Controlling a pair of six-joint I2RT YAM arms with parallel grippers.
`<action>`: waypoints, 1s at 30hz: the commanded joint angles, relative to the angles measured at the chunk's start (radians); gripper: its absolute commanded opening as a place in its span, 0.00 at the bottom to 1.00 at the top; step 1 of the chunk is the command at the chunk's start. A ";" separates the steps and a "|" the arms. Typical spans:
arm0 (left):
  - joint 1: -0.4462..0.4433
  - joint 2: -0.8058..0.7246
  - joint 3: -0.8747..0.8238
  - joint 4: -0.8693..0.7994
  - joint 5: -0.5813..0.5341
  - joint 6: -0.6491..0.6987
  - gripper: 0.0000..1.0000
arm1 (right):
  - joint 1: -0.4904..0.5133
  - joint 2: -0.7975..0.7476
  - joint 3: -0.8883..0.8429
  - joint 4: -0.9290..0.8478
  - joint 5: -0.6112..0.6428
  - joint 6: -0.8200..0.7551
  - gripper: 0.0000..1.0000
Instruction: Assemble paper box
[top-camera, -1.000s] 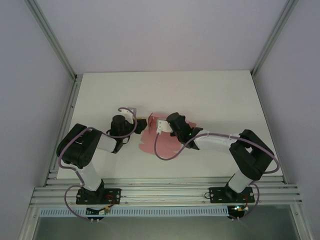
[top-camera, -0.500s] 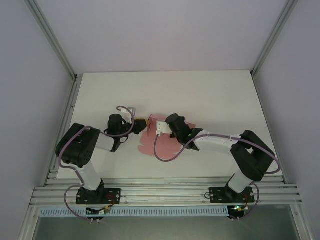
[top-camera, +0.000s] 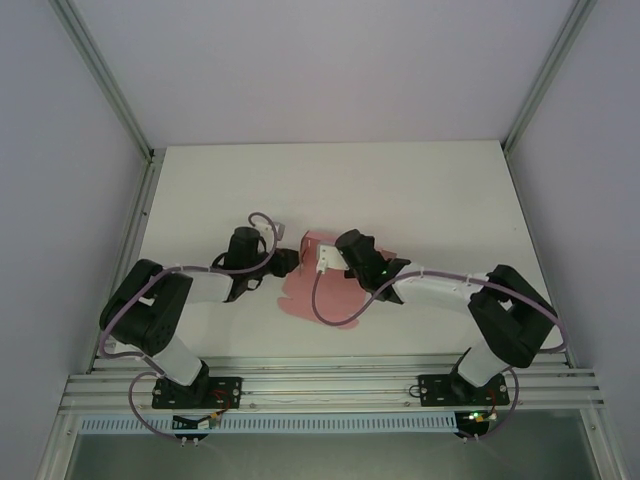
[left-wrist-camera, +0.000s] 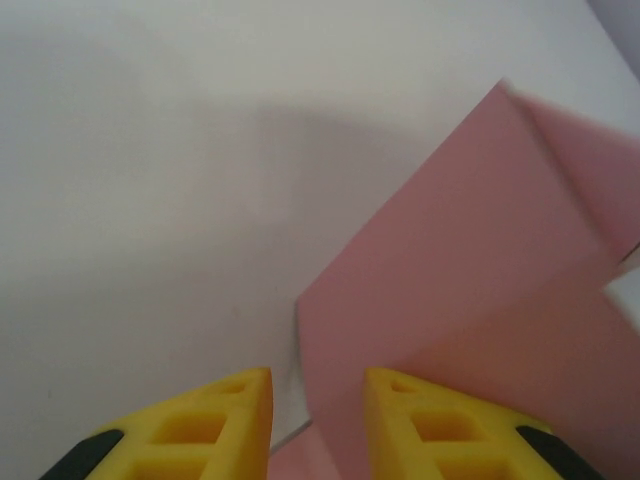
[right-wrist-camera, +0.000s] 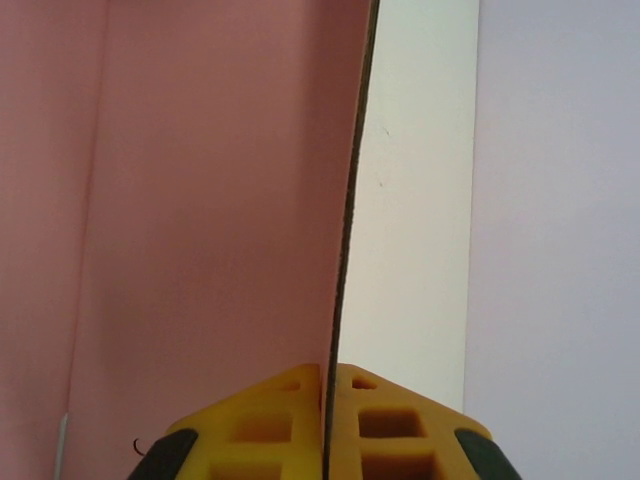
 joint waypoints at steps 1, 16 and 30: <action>-0.009 -0.044 -0.038 -0.034 0.007 -0.013 0.30 | 0.003 -0.004 -0.049 -0.169 -0.002 -0.040 0.00; -0.024 0.014 -0.041 0.215 0.238 -0.009 0.34 | 0.029 -0.024 -0.063 -0.183 0.009 -0.043 0.00; 0.016 0.017 0.046 0.258 0.134 -0.060 0.40 | -0.027 -0.070 -0.015 0.107 -0.017 -0.182 0.00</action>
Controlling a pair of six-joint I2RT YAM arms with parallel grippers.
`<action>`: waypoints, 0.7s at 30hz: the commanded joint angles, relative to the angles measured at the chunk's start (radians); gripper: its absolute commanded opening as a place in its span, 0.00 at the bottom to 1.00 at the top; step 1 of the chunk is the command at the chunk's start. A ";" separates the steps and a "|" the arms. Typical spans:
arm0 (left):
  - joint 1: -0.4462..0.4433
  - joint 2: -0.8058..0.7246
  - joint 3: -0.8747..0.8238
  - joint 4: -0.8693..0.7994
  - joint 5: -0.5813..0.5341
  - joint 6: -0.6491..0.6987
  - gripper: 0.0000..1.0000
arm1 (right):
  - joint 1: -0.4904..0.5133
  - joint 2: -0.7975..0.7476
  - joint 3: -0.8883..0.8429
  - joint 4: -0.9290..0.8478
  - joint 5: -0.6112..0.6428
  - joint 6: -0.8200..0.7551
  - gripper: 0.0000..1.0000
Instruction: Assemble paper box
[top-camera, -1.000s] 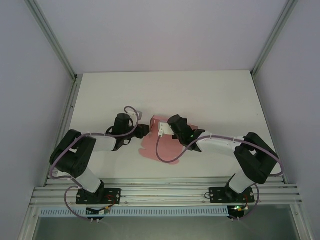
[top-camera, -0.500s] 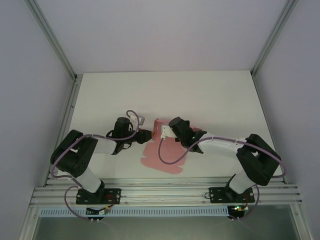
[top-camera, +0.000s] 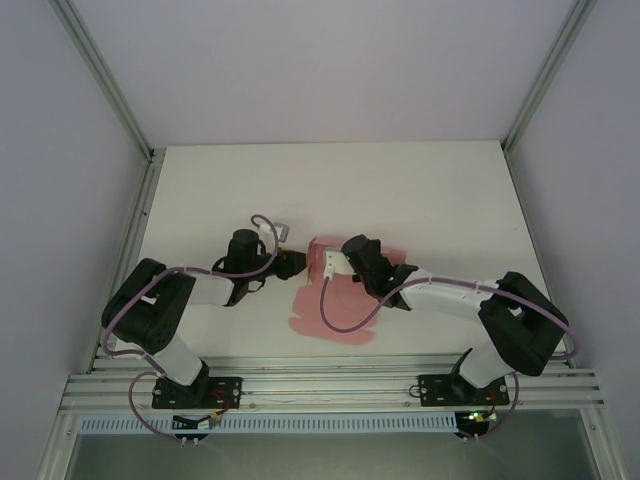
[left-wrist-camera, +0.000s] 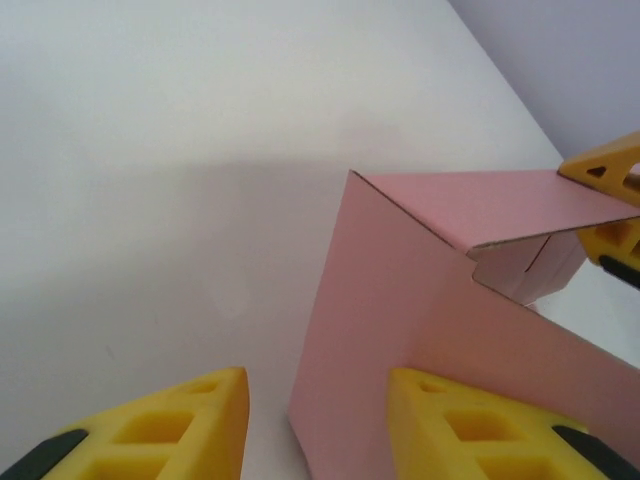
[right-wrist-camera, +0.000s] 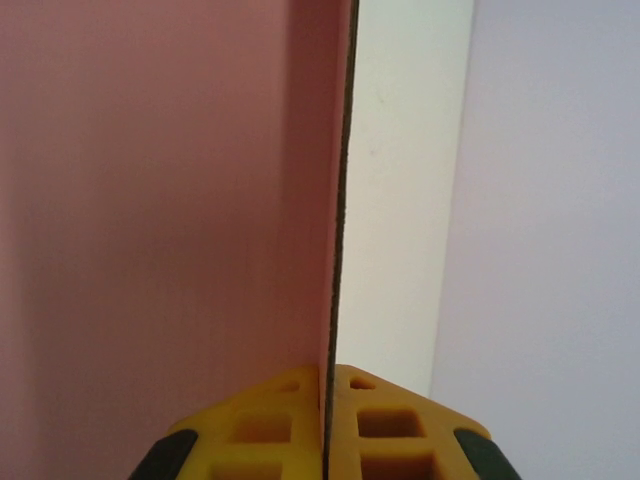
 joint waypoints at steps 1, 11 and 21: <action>0.027 0.007 0.065 0.085 -0.002 -0.019 0.40 | -0.028 -0.012 0.049 0.081 -0.079 -0.082 0.00; 0.077 -0.009 0.083 0.004 0.002 0.046 0.39 | -0.092 0.137 0.044 0.429 -0.160 -0.204 0.00; 0.078 -0.042 0.073 -0.091 -0.093 0.107 0.39 | -0.151 0.185 0.115 0.437 -0.237 -0.188 0.00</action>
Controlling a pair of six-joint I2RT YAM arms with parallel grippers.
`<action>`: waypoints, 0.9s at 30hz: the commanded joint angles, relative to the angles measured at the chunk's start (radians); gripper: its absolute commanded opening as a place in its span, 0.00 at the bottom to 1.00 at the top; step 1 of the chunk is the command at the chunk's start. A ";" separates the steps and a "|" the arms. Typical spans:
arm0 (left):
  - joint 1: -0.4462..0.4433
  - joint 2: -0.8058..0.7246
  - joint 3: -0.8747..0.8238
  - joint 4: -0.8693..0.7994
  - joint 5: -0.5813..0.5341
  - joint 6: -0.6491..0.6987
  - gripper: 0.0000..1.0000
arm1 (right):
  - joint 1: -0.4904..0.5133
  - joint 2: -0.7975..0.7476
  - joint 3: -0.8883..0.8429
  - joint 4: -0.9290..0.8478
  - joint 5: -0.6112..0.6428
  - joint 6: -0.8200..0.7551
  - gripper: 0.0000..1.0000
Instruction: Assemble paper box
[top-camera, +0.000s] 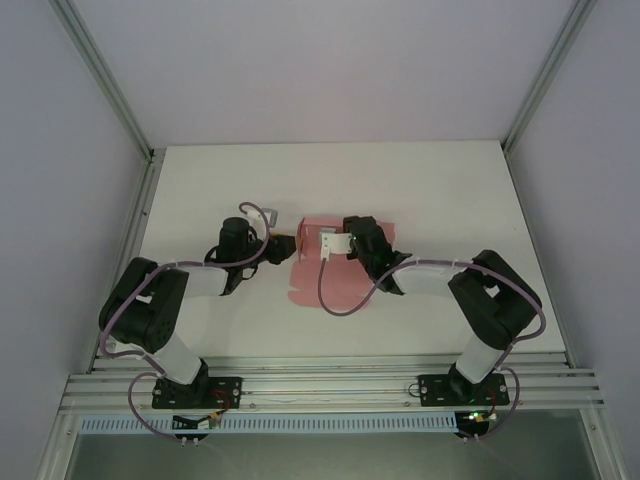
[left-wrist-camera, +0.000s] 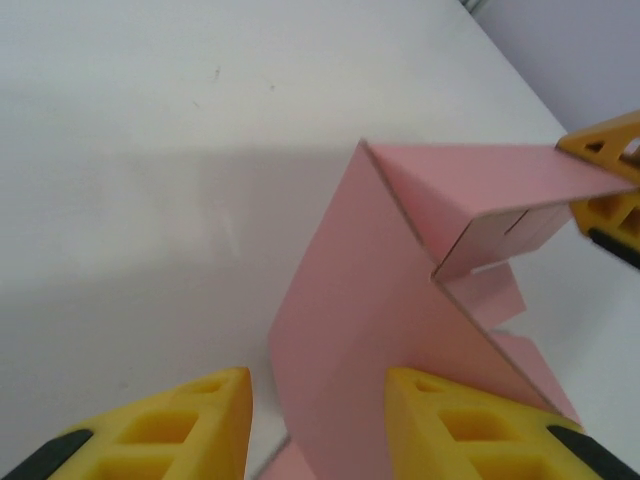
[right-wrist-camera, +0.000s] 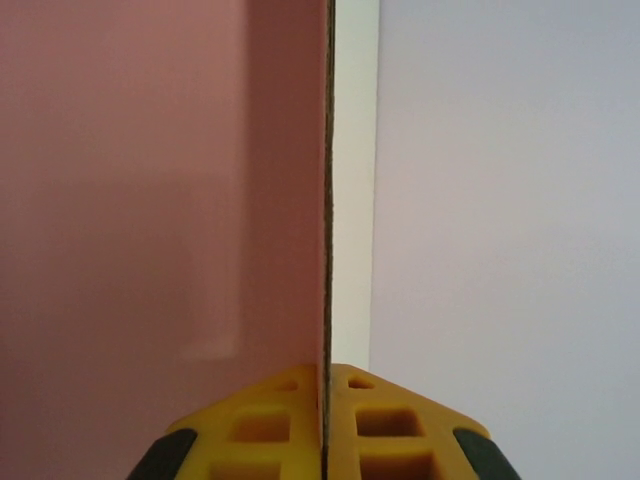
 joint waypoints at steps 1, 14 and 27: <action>0.001 -0.029 0.021 -0.030 -0.022 0.045 0.39 | -0.016 0.003 0.073 0.043 -0.057 -0.007 0.00; -0.001 0.061 0.077 -0.043 0.011 0.056 0.39 | -0.025 0.109 -0.027 0.250 -0.068 -0.021 0.00; -0.017 0.057 0.034 -0.043 0.064 0.120 0.43 | 0.022 0.097 -0.095 0.240 -0.021 0.019 0.00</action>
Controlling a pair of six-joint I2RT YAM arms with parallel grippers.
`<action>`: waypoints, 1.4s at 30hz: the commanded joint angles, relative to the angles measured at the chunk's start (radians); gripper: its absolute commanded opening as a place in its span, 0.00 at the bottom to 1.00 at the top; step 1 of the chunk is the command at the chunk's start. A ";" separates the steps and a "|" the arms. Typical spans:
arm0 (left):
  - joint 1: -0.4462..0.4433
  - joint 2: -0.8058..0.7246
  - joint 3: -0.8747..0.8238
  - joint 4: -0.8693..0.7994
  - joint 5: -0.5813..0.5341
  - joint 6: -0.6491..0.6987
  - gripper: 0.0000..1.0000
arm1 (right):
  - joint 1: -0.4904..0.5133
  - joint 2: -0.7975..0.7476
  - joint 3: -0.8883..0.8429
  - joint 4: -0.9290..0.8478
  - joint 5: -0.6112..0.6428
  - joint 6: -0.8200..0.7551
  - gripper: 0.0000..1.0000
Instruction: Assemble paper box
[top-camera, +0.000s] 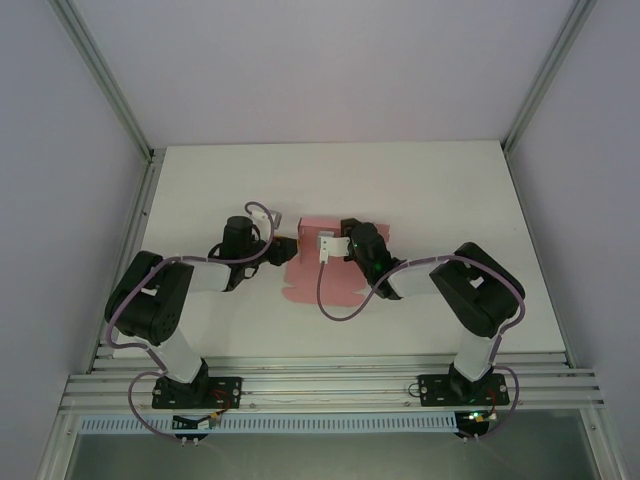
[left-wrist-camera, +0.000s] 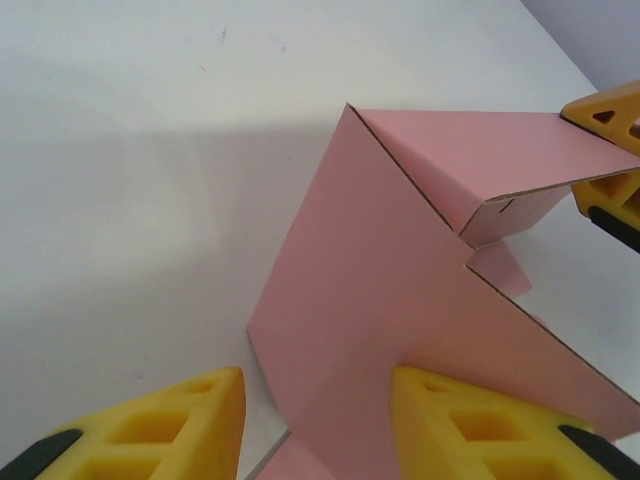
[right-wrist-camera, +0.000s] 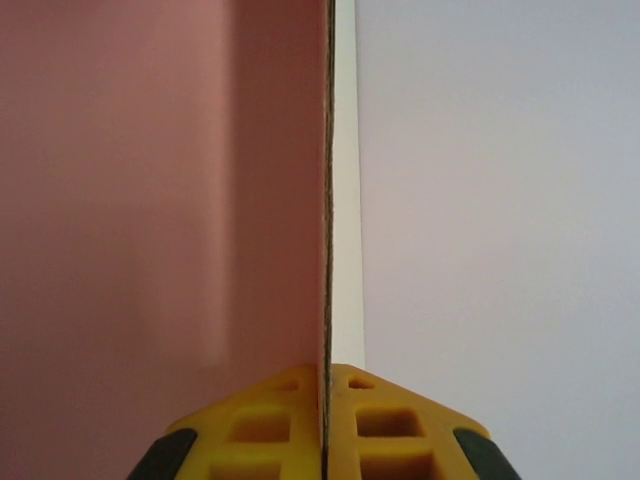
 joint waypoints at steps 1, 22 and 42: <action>-0.022 0.003 0.003 0.006 0.066 0.057 0.43 | 0.010 -0.016 -0.027 -0.020 -0.006 0.023 0.00; -0.070 0.097 0.127 -0.134 0.050 0.151 0.48 | 0.024 -0.043 -0.028 -0.089 -0.017 0.044 0.00; -0.151 0.191 0.106 0.243 0.063 0.123 0.56 | 0.038 -0.056 0.043 -0.444 -0.104 0.184 0.00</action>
